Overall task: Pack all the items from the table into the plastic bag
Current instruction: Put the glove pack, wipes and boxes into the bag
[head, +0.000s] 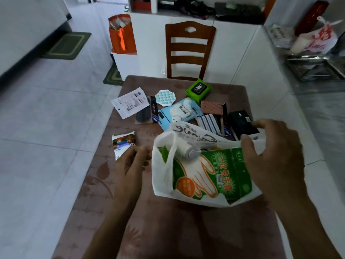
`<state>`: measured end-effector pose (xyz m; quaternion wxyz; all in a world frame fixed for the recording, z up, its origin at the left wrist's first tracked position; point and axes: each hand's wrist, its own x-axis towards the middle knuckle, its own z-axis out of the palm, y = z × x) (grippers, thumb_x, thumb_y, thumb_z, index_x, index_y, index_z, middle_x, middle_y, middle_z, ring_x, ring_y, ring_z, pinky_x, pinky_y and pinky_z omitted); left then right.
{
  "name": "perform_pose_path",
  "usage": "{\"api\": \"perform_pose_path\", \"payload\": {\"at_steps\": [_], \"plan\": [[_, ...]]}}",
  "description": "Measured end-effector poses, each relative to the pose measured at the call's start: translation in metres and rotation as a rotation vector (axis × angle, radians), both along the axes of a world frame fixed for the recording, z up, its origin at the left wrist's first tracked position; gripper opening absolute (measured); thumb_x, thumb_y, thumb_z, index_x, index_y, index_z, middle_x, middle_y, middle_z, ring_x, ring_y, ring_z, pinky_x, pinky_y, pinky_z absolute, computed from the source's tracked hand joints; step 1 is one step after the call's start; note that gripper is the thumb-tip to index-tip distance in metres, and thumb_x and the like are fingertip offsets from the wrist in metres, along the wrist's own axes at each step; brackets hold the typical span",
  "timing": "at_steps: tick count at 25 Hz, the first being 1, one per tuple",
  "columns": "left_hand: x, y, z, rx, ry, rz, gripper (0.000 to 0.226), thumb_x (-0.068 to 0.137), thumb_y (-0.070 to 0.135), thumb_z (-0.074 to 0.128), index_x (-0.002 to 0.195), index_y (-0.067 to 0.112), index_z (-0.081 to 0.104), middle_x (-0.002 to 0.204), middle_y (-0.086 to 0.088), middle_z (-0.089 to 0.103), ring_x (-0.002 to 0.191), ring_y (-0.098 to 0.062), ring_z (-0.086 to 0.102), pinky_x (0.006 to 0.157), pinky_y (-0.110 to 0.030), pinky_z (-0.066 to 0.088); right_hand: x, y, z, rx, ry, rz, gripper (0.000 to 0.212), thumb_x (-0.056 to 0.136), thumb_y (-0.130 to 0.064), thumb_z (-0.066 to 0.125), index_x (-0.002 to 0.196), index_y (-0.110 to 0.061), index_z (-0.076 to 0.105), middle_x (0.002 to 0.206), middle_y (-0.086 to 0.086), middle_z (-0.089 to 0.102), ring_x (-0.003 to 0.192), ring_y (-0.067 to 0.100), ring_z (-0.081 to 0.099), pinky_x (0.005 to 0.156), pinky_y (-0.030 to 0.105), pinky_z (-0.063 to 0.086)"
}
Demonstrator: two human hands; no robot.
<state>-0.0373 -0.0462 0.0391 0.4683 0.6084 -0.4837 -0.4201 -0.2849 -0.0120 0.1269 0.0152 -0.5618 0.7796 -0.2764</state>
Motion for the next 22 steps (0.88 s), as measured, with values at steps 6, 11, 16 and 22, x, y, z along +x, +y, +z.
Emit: {"api": "perform_pose_path", "payload": {"at_steps": [6, 11, 16, 22], "plan": [[0.072, -0.065, -0.162, 0.465, -0.852, -0.152, 0.048, 0.086, 0.019, 0.064, 0.132, 0.008, 0.055, 0.142, -0.016, 0.05, 0.128, -0.034, 0.048, 0.098, -0.037, 0.044, 0.069, -0.016, -0.071, 0.09, -0.116, 0.287, 0.025, 0.089, -0.036, 0.051, 0.111, -0.025, 0.054, 0.116, -0.006, 0.058, 0.114, 0.011, 0.047, 0.097, 0.027, 0.038], [0.08, -0.096, -0.205, 0.652, -0.95, -0.356, 0.085, 0.085, 0.033, 0.065, 0.154, 0.017, 0.018, 0.162, -0.015, 0.008, 0.146, -0.039, 0.016, 0.116, -0.055, 0.021, 0.058, -0.012, -0.105, 0.155, -0.149, 0.23, 0.023, 0.086, -0.028, 0.052, 0.108, -0.023, 0.056, 0.116, -0.004, 0.057, 0.115, 0.014, 0.047, 0.096, 0.022, 0.031], [0.093, -0.097, -0.2, 0.531, -1.044, -0.343, 0.066, 0.081, 0.019, 0.066, 0.141, 0.008, 0.039, 0.146, -0.017, 0.041, 0.126, -0.036, 0.046, 0.1, -0.046, 0.046, 0.049, -0.004, -0.109, 0.19, -0.173, 0.198, 0.025, 0.086, -0.033, 0.049, 0.108, -0.023, 0.058, 0.116, -0.006, 0.057, 0.113, 0.014, 0.048, 0.095, 0.031, 0.039], [0.107, -0.117, -0.206, 0.688, -0.659, 0.063, 0.066, 0.086, 0.039, 0.067, 0.136, 0.002, 0.043, 0.134, -0.022, 0.052, 0.12, -0.038, 0.053, 0.098, -0.044, 0.046, 0.052, -0.005, -0.122, 0.226, -0.162, 0.211, 0.017, 0.089, -0.023, 0.059, 0.106, -0.02, 0.06, 0.115, -0.004, 0.056, 0.112, 0.016, 0.047, 0.095, 0.03, 0.037]]}}
